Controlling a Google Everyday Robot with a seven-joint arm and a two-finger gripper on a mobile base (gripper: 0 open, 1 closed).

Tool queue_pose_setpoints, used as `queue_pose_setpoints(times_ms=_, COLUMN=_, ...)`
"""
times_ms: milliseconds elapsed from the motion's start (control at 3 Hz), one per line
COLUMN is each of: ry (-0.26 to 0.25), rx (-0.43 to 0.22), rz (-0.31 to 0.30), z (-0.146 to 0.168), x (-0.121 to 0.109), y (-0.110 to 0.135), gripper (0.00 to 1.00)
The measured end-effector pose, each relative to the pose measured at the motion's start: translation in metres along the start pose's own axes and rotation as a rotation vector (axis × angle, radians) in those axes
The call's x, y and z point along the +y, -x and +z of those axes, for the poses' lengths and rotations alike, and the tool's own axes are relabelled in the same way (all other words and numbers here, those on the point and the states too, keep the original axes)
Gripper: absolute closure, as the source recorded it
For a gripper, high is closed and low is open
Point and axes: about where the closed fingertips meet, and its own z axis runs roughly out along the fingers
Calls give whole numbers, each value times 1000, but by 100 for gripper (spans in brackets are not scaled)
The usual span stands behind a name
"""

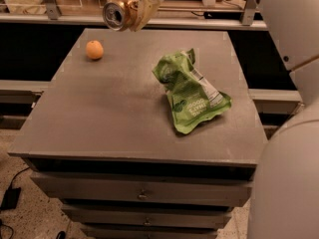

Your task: Knock orange can over

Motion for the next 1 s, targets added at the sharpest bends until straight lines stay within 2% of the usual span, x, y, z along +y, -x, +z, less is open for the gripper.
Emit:
queue_pose_setpoints(times_ms=333, ry=104, rx=58, rz=-57, z=16, x=29, y=15, gripper=100)
queue_pose_setpoints(times_ms=667, ry=158, rx=68, rz=-90, z=33, x=48, y=22, gripper=100)
queue_pose_setpoints(times_ms=1000, ry=168, rx=24, rz=-118, z=51, x=60, y=31, gripper=100)
